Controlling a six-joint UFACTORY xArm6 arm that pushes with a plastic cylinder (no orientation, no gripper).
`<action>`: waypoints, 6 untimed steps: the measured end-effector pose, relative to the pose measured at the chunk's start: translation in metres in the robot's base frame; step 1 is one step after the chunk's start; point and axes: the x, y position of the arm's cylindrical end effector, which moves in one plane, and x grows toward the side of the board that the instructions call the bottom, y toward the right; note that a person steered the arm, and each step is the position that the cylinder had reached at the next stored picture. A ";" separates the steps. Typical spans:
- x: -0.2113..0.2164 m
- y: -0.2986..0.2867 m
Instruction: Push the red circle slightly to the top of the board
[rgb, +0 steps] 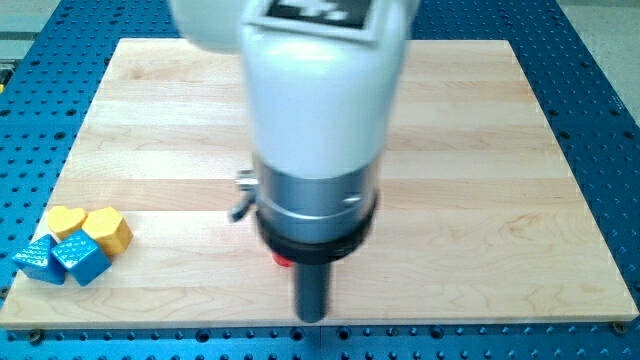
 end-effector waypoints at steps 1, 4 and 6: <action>0.000 -0.004; -0.029 -0.004; -0.060 -0.012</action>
